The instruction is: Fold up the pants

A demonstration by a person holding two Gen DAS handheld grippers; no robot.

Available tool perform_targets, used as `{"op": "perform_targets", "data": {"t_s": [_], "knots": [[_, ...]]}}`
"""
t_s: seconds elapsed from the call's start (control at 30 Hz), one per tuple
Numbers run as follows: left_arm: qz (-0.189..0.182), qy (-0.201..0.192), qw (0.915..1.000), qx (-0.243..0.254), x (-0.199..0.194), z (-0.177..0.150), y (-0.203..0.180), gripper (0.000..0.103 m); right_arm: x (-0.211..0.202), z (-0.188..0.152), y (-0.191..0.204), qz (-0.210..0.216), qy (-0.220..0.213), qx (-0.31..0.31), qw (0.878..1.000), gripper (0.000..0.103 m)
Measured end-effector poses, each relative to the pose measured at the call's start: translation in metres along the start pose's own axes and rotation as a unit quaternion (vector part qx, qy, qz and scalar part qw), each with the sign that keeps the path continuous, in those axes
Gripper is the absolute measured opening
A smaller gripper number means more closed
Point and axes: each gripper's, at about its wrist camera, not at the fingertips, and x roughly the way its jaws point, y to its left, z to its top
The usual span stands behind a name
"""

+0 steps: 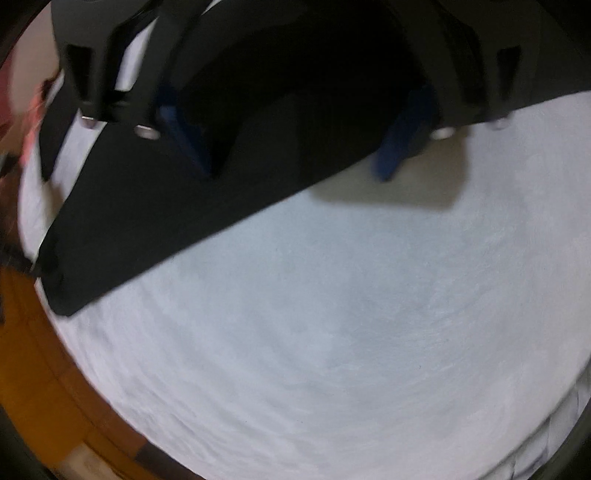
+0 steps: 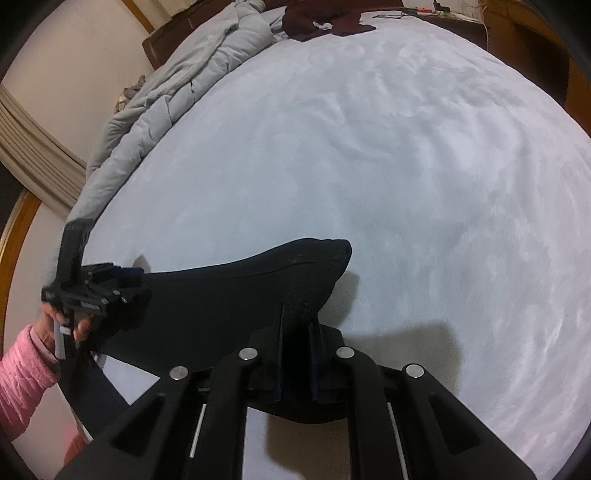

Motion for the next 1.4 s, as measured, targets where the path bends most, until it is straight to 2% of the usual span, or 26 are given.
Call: {"op": "perform_targets", "data": {"t_s": [0.03,0.07,0.13,0.2,0.4,0.53,0.7,0.8,0.87,0.97,1.03,1.13,1.2,1.27,1.4], "knots": [[0.005,-0.003,1.0,0.006,0.0,-0.002,-0.001,0.058,0.0,0.0,0.001,-0.001,-0.001,0.001,1.0,0.01],[0.007,-0.005,0.9999,0.009,0.0,-0.002,-0.001,0.049,0.0,0.0,0.002,-0.003,-0.002,0.001,1.0,0.01],[0.012,-0.004,0.9999,0.008,-0.004,-0.005,-0.001,0.013,-0.001,0.0,0.003,-0.005,-0.005,0.003,1.0,0.011],[0.015,-0.013,0.9997,0.013,-0.011,-0.009,-0.004,0.005,-0.002,0.0,0.004,-0.004,-0.01,0.009,1.0,0.011],[0.031,-0.08,0.9962,0.016,-0.056,-0.039,-0.018,0.004,-0.016,-0.008,0.017,-0.024,-0.037,-0.005,0.999,0.011],[0.036,-0.124,0.9913,0.029,-0.092,-0.078,-0.043,0.004,-0.033,-0.028,0.028,-0.041,-0.068,-0.021,0.997,0.013],[0.033,-0.132,0.9894,0.05,-0.105,-0.126,-0.072,0.004,-0.056,-0.063,0.036,-0.045,-0.102,-0.022,0.993,0.017],[0.032,-0.128,0.9894,0.06,-0.108,-0.157,-0.085,0.004,-0.062,-0.089,0.041,-0.057,-0.103,-0.026,0.993,0.021],[0.041,-0.12,0.9894,0.071,-0.106,-0.181,-0.09,0.004,-0.061,-0.108,0.044,-0.074,-0.092,-0.029,0.993,0.035],[0.06,-0.103,0.9886,0.091,-0.094,-0.208,-0.102,0.004,-0.061,-0.135,0.044,-0.091,-0.081,-0.019,0.992,0.045],[0.069,-0.09,0.9886,0.099,-0.084,-0.225,-0.107,0.004,-0.065,-0.15,0.042,-0.091,-0.071,0.006,0.993,0.048],[0.081,-0.084,0.9886,0.095,-0.074,-0.234,-0.107,0.005,-0.08,-0.165,0.046,-0.089,-0.076,0.032,0.993,0.055],[0.089,-0.088,0.9874,0.097,-0.073,-0.237,-0.108,0.005,-0.091,-0.17,0.052,-0.072,-0.078,0.056,0.993,0.061],[0.096,-0.093,0.9863,0.097,-0.074,-0.239,-0.11,0.005,-0.095,-0.173,0.053,-0.058,-0.065,0.078,0.993,0.072],[0.108,-0.096,0.9844,0.1,-0.071,-0.241,-0.114,0.006,-0.094,-0.191,0.042,-0.011,-0.03,0.169,0.985,0.078]]}}
